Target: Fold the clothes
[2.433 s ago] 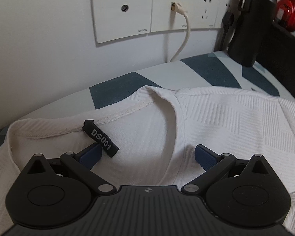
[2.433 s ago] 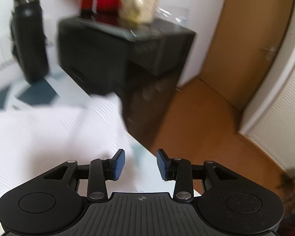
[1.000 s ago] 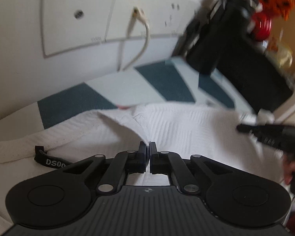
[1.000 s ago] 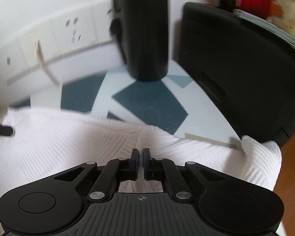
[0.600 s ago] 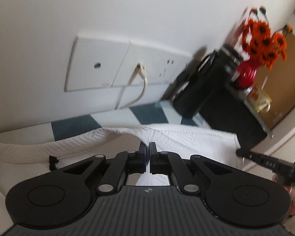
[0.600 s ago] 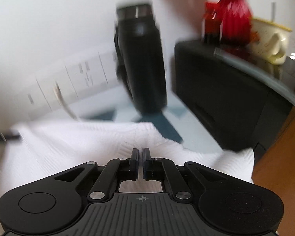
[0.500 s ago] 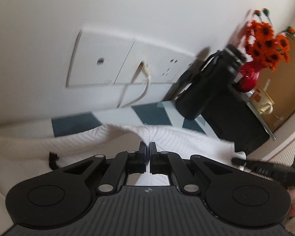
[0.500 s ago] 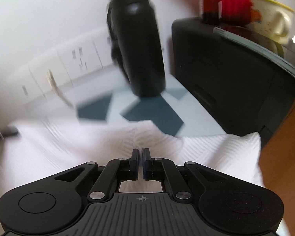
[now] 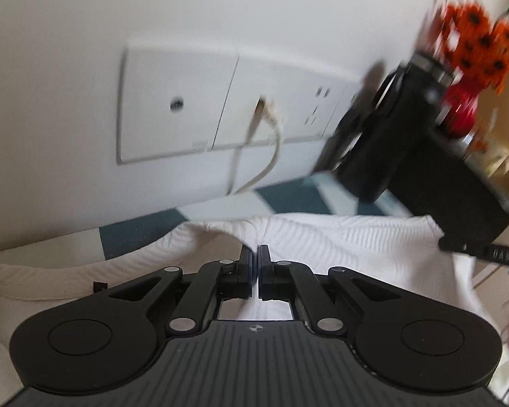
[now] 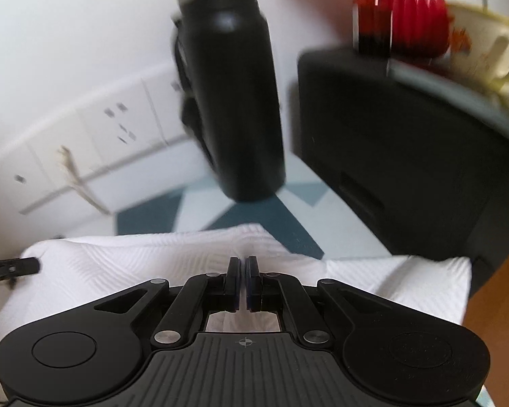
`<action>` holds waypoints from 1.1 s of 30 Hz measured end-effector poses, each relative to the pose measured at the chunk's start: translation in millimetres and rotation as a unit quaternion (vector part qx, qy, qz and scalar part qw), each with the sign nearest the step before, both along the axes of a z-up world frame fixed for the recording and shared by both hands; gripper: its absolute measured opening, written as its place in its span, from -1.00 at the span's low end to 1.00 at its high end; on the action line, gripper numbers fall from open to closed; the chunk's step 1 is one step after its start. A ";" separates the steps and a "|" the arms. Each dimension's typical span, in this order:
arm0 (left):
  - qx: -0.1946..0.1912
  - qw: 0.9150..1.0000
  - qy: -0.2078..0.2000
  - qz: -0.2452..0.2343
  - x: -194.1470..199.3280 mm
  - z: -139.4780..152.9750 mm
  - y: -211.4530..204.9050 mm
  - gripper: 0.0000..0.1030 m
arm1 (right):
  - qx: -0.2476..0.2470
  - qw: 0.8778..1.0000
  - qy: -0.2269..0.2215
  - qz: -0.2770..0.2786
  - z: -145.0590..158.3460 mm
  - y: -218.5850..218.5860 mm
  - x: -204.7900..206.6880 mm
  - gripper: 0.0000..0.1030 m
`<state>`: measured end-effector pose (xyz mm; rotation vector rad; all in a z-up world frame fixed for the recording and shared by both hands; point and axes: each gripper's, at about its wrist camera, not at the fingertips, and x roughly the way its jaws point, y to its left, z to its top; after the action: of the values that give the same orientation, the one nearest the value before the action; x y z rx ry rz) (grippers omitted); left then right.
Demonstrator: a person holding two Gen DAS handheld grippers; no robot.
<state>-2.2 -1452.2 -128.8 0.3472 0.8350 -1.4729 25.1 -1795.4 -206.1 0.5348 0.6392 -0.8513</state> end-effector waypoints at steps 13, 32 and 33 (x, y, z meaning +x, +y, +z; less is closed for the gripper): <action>0.015 0.996 -0.079 0.025 9.2 -23.0 -12.0 -0.19 | -0.021 0.999 0.029 0.006 -29.5 2.3 13.6 -0.49; 0.098 0.985 -0.003 0.141 70.1 9.0 199.5 0.26 | 0.042 0.998 0.018 0.041 0.4 88.7 -34.1 0.09; 0.101 0.984 -0.006 0.150 71.9 7.5 208.4 0.28 | 0.042 0.998 0.020 0.051 0.6 95.9 -30.0 0.16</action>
<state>69.6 -1243.8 -121.3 0.3623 0.9844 -1.1090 -4.8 -1699.5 -205.6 0.5577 0.7351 -0.7419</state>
